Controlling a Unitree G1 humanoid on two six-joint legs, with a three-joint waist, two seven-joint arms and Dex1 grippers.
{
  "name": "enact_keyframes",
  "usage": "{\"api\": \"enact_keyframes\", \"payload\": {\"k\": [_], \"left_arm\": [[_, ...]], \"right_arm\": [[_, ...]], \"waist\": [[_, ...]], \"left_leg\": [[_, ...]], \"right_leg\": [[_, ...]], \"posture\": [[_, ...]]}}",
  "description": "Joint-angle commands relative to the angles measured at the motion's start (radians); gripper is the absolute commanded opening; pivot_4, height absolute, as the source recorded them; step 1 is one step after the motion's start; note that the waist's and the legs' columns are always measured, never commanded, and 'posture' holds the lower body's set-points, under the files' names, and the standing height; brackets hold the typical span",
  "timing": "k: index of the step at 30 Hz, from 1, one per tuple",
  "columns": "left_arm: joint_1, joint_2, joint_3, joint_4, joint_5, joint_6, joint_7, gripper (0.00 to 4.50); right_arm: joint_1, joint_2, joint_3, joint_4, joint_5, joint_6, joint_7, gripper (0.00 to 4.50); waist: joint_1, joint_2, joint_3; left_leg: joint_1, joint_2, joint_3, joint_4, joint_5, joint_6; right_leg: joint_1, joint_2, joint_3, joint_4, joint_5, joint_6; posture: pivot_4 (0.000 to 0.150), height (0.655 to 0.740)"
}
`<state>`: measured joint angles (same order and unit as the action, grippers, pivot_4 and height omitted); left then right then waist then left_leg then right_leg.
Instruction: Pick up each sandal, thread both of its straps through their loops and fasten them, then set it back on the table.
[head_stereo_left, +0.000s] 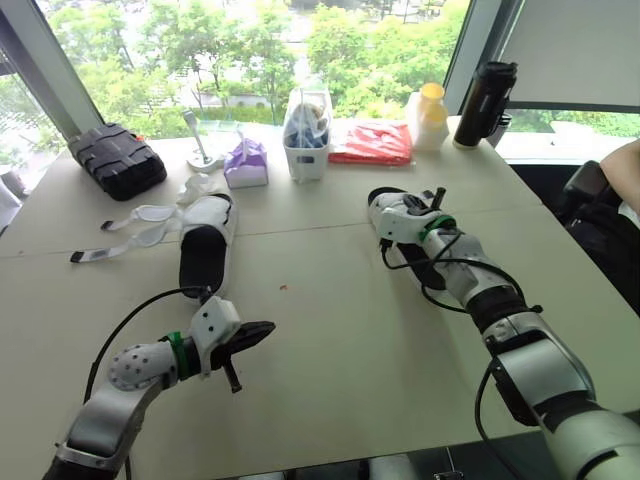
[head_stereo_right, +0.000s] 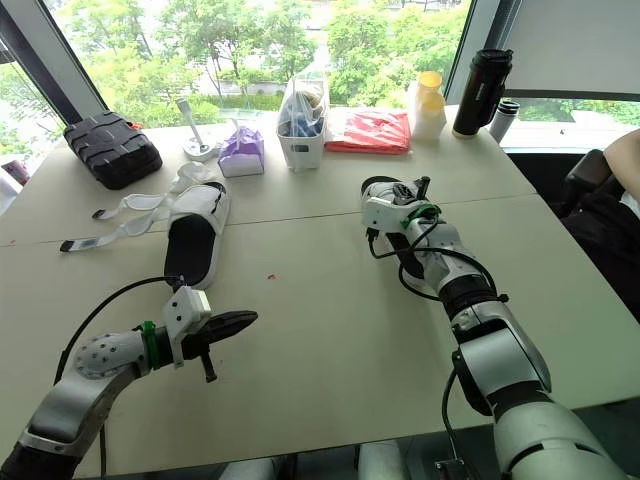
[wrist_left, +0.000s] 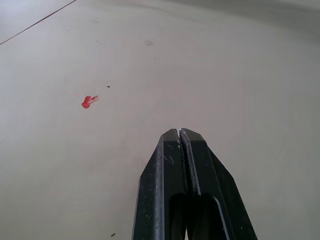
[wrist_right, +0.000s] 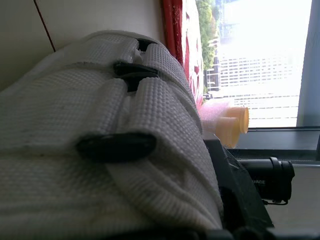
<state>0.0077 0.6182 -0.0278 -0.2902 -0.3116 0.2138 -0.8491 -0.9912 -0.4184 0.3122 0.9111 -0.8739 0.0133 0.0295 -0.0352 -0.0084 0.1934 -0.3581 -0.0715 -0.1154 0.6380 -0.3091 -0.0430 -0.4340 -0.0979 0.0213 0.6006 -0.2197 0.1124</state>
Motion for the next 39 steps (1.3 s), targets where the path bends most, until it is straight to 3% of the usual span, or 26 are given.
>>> {"api": "enact_keyframes", "payload": {"k": [1, 6, 8, 12, 14, 15, 16, 20, 23, 24, 29, 34, 37, 39], "left_arm": [[-0.002, -0.005, -0.004, -0.015, 0.004, -0.010, 0.001, 0.00], [-0.001, -0.022, -0.011, -0.029, 0.007, -0.002, 0.015, 0.00], [-0.004, -0.018, -0.009, -0.014, 0.016, -0.009, 0.012, 0.00], [-0.003, -0.006, 0.006, -0.009, 0.021, -0.009, 0.012, 0.00], [-0.010, -0.004, 0.007, -0.003, 0.023, -0.007, 0.012, 0.00], [0.000, 0.002, 0.013, -0.009, 0.022, -0.011, 0.010, 0.00], [-0.006, 0.005, 0.019, -0.008, 0.019, -0.005, 0.015, 0.00], [-0.005, 0.016, 0.038, -0.003, 0.019, -0.009, 0.017, 0.00], [-0.020, 0.026, 0.066, 0.007, 0.000, -0.008, 0.010, 0.00], [-0.016, 0.033, 0.080, 0.006, -0.008, -0.009, 0.003, 0.00], [-0.074, 0.043, 0.084, 0.111, 0.070, -0.126, 0.017, 0.00], [-0.188, 0.065, 0.110, 0.236, 0.206, -0.293, 0.118, 0.00], [-0.246, 0.093, 0.113, 0.307, 0.291, -0.383, 0.179, 0.90], [-0.279, 0.099, 0.108, 0.357, 0.333, -0.422, 0.218, 1.84]], "right_arm": [[-0.073, 0.039, 0.013, 0.114, 0.027, 0.082, -0.066, 0.01], [-0.129, 0.079, 0.035, 0.230, 0.071, 0.117, -0.072, 0.01], [-0.129, 0.077, 0.047, 0.237, 0.085, 0.107, -0.058, 1.03], [-0.098, 0.058, 0.055, 0.186, 0.119, 0.105, -0.008, 2.65], [-0.077, 0.043, 0.061, 0.141, 0.128, 0.112, 0.022, 3.79], [-0.042, 0.027, 0.060, 0.072, 0.137, 0.119, 0.054, 4.27], [0.029, -0.017, 0.052, -0.068, 0.154, 0.124, 0.133, 4.45], [0.260, -0.120, 0.012, -0.545, 0.182, 0.210, 0.326, 4.45], [0.437, -0.194, -0.077, -0.927, 0.297, 0.329, 0.565, 4.45], [0.463, -0.202, -0.090, -1.000, 0.312, 0.361, 0.607, 4.45], [0.610, -0.284, -0.264, -1.297, 0.733, 0.438, 0.965, 4.45], [0.612, -0.274, -0.440, -1.424, 1.115, 0.813, 1.093, 4.45], [0.580, -0.235, -0.463, -1.455, 1.234, 0.916, 1.057, 4.50], [0.575, -0.214, -0.450, -1.462, 1.265, 0.943, 1.013, 4.50]], "waist": [[-0.007, 0.000, 0.000], [-0.010, 0.000, 0.000], [-0.009, 0.000, 0.000], [-0.010, 0.000, -0.001], [-0.010, 0.000, -0.001], [-0.010, 0.000, -0.002], [-0.009, -0.001, -0.003], [0.004, -0.002, -0.004], [0.012, -0.003, -0.004], [0.012, -0.003, -0.004], [0.019, -0.002, -0.004], [0.026, -0.003, -0.004], [0.024, -0.003, -0.004], [0.023, -0.003, -0.004]], "left_leg": [[0.000, 0.000, 0.000, 0.001, 0.000, 0.000], [0.001, 0.000, 0.000, 0.009, 0.000, 0.000], [0.001, 0.000, 0.000, 0.010, 0.000, 0.000], [0.001, 0.000, 0.000, 0.010, 0.000, 0.000], [0.002, 0.000, 0.000, 0.010, 0.001, -0.001], [0.002, 0.000, 0.000, 0.010, 0.000, -0.001], [0.002, 0.000, 0.000, 0.010, 0.000, -0.001], [0.000, -0.001, -0.002, 0.010, 0.000, 0.000], [0.001, 0.000, -0.002, 0.011, -0.003, 0.006], [0.001, 0.000, -0.002, 0.012, -0.003, 0.006], [0.003, 0.001, -0.002, 0.012, -0.003, 0.006], [0.002, 0.002, -0.002, 0.016, -0.003, 0.006], [0.002, 0.001, -0.003, 0.016, -0.003, 0.006], [0.003, 0.001, -0.003, 0.015, -0.003, 0.006]], "right_leg": [[0.000, 0.000, 0.000, 0.001, 0.000, 0.000], [0.000, 0.000, 0.002, 0.010, 0.000, 0.000], [0.000, 0.000, 0.002, 0.013, 0.000, 0.000], [-0.001, 0.001, 0.002, 0.015, 0.000, 0.000], [-0.001, 0.001, 0.002, 0.015, 0.000, -0.001], [-0.001, 0.001, 0.002, 0.015, 0.000, -0.001], [-0.001, 0.001, 0.002, 0.015, 0.000, -0.001], [0.000, 0.001, 0.000, 0.014, 0.000, -0.001], [0.001, 0.001, 0.001, 0.014, 0.000, 0.000], [0.001, 0.001, 0.001, 0.014, 0.000, 0.000], [0.003, 0.002, 0.000, 0.014, 0.000, 0.000], [0.004, 0.001, -0.001, 0.014, 0.000, 0.000], [0.004, 0.001, -0.001, 0.014, 0.000, 0.000], [0.004, 0.001, -0.001, 0.014, 0.000, 0.000]], "posture": [[0.150, 0.7400], [0.150, 0.7400], [0.150, 0.7400], [0.150, 0.7400], [0.150, 0.7400], [0.150, 0.7400], [0.150, 0.7400], [0.150, 0.7400], [0.150, 0.7400], [0.150, 0.7400], [0.150, 0.7400], [0.150, 0.7400], [0.150, 0.7400], [0.150, 0.7400]]}}
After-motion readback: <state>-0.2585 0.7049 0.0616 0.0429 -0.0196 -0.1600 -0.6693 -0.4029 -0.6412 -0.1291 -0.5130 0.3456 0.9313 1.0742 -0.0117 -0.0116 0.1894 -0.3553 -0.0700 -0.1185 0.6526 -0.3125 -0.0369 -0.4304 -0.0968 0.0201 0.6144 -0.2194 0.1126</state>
